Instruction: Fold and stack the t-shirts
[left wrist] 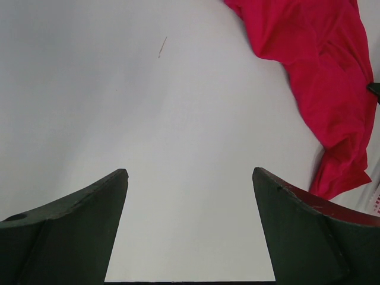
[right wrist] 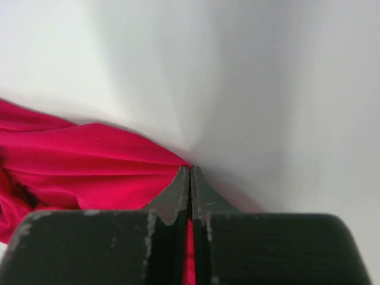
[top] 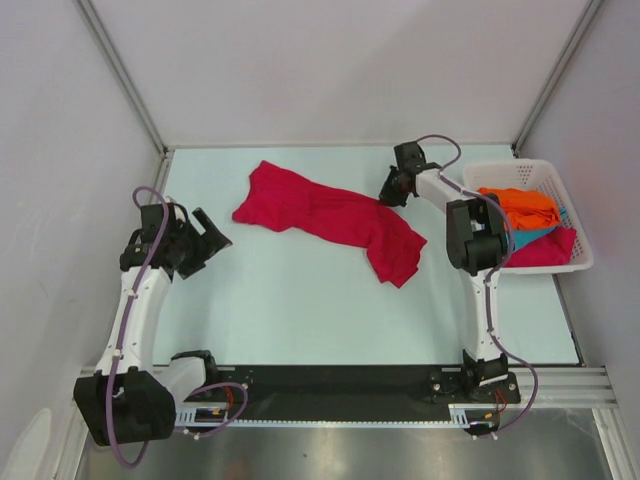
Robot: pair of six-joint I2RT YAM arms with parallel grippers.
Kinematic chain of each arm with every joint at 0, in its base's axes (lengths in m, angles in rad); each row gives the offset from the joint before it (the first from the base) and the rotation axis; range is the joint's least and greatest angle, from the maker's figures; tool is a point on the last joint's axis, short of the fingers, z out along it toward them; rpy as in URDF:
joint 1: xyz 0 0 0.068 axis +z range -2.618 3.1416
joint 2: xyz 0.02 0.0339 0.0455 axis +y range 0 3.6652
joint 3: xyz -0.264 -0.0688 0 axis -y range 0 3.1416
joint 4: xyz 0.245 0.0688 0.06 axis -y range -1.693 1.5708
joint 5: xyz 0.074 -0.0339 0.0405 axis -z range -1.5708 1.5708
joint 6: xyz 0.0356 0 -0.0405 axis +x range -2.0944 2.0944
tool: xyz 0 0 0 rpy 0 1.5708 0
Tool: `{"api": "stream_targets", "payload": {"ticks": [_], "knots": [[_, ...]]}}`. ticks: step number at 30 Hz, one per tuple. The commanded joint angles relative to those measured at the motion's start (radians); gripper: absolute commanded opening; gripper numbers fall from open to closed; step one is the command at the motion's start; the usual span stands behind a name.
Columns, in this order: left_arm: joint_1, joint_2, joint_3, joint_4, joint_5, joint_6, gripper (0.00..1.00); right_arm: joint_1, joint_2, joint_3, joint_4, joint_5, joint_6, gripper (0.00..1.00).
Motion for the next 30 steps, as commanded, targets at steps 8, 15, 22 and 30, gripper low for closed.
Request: {"api": "stream_targets", "payload": {"ticks": [8, 15, 22, 30], "knots": [[0.010, 0.000, -0.027, 0.052, 0.066, 0.015, 0.92, 0.032, -0.012, 0.045, -0.098, 0.076, -0.072, 0.34], [-0.035, 0.083, -0.076, 0.101, 0.180, 0.047, 0.92, 0.026, -0.094, 0.065, -0.114, 0.228, -0.106, 0.36], [-0.257, 0.196, -0.134, 0.349, 0.308, -0.028, 0.92, 0.043, -0.286, -0.058, -0.088, 0.398, -0.114, 0.42], [-0.565, 0.369, -0.146, 0.735, 0.312, -0.149, 0.92, 0.072, -0.493, -0.286, -0.046, 0.388, -0.098, 0.43]]}}
